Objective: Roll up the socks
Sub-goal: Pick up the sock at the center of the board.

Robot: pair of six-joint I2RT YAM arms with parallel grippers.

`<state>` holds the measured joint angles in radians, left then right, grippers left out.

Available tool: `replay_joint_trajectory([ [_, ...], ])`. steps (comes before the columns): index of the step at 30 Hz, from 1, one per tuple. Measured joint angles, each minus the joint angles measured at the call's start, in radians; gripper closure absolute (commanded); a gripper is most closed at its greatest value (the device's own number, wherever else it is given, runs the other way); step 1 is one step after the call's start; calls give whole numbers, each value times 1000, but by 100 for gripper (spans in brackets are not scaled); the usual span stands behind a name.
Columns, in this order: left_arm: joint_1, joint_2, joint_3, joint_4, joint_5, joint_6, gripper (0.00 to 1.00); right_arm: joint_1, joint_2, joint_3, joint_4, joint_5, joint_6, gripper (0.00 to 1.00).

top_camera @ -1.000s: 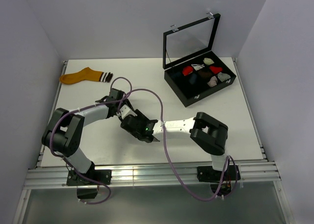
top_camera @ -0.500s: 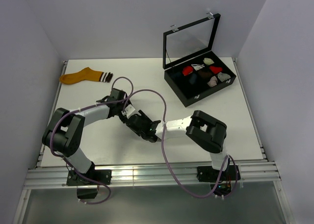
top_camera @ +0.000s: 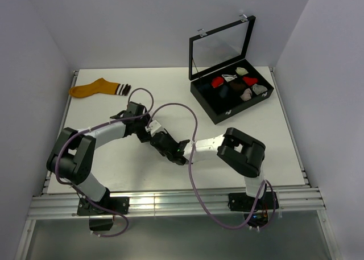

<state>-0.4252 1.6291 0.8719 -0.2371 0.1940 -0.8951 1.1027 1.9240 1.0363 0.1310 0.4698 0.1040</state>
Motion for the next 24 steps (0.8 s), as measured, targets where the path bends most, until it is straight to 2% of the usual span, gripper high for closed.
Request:
replay_joint_trajectory([
  [3,24,-48,0,-41,-8,2,44,-11,-22,-20,0,-19,23,100],
  [6,94,-131,2,-99,-38,11,39,-25,-57,-45,-35,-18,46,100],
  [10,196,-245,37,-152,-88,30,36,-54,-109,-63,-126,-19,71,100],
  [15,273,-388,62,-193,-148,78,35,-99,-196,-64,-262,-31,101,100],
  [24,334,-710,-60,-242,-349,222,29,-303,-379,35,-418,34,132,100],
])
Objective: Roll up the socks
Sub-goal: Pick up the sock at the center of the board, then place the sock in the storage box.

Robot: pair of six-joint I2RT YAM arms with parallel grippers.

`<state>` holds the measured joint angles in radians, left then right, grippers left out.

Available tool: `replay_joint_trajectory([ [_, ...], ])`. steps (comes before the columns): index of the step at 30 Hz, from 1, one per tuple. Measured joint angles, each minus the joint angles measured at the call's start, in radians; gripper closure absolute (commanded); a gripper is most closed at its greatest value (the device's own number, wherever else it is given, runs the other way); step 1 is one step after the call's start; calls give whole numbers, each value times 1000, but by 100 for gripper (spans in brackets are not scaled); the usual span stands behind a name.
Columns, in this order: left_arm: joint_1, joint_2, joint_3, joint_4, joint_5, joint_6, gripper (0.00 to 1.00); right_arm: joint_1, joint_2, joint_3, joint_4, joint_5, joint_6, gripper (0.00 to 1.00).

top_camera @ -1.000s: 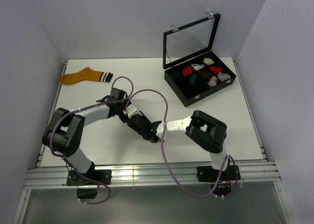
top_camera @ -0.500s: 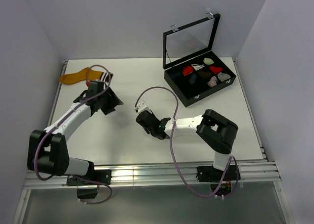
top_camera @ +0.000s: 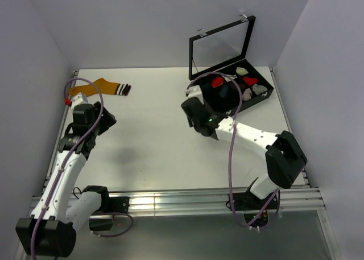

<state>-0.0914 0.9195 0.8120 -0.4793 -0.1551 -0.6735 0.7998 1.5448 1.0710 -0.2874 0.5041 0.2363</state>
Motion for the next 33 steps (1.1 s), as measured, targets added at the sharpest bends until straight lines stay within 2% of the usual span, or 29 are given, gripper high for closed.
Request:
replay_joint_trajectory([
  [9,2,-39,-58,-16,-106,68,28,-271,20,118,-105,86,6,100],
  [17,1,-2,-58,-11,-144,86,28,-477,194,338,-209,51,15,100],
  [25,-2,22,-58,-5,-163,87,29,-578,361,500,-361,-93,85,100],
  [33,-2,35,-58,-4,-177,87,29,-598,443,608,-504,-166,179,100],
])
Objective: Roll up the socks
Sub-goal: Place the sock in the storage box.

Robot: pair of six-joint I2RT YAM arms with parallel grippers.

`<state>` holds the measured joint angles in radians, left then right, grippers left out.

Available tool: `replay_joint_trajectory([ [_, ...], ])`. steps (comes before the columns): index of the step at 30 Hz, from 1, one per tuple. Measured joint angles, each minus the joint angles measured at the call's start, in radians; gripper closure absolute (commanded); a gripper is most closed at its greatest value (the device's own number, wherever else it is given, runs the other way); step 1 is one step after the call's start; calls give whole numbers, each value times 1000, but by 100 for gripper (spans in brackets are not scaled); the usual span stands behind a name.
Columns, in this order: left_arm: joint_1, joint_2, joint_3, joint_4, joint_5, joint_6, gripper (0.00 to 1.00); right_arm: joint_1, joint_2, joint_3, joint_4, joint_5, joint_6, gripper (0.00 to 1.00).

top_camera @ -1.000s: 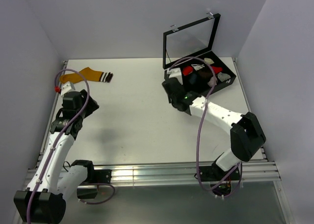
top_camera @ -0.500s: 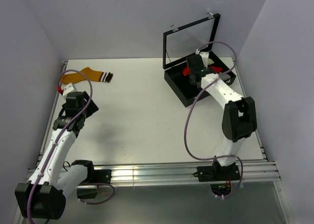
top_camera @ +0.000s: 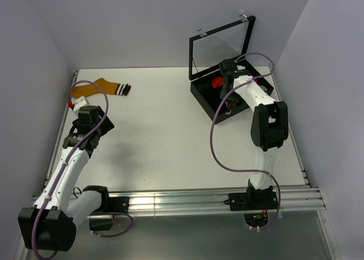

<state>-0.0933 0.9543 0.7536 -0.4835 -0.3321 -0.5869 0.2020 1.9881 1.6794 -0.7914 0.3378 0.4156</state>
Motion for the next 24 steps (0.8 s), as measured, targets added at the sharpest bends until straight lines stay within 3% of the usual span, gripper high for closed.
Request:
replay_joint_trajectory([
  [9,0,13,0,0,0,0,29,-39,26,20,-61,-9,72,100],
  [24,0,15,0,0,-8,0,29,-53,63,-64,118,-6,59,100],
])
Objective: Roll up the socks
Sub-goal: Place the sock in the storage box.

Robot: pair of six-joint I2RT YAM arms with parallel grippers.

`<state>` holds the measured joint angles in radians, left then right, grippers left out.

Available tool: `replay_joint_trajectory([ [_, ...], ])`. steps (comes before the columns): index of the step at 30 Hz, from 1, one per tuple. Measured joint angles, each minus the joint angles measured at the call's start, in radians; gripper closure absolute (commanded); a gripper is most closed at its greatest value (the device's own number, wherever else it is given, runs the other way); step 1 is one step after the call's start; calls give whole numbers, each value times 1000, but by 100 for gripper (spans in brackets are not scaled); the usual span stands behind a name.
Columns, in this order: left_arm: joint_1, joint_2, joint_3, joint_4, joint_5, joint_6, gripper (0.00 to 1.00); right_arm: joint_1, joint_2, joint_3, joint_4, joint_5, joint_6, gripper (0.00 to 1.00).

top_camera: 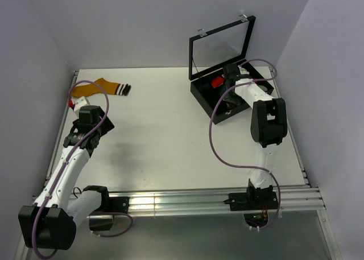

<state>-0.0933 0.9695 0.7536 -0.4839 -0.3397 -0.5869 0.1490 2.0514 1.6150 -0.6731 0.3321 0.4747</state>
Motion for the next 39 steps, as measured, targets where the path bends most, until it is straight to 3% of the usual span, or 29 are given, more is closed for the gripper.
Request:
replay_joint_trajectory([
  [11,0,1,0,0,-3,0,30,-8,42,43,-38,-36,-10,100],
  [16,0,2,0,0,-3,0,30,-12,34,30,-27,-71,-18,75],
  [23,0,1,0,1,-2,0,30,-17,-20,-61,71,-98,-19,80],
  [31,0,1,0,1,2,0,30,-16,-35,-85,98,-96,-12,74],
  [39,0,1,0,2,2,0,30,-16,31,26,-31,-96,-6,64],
])
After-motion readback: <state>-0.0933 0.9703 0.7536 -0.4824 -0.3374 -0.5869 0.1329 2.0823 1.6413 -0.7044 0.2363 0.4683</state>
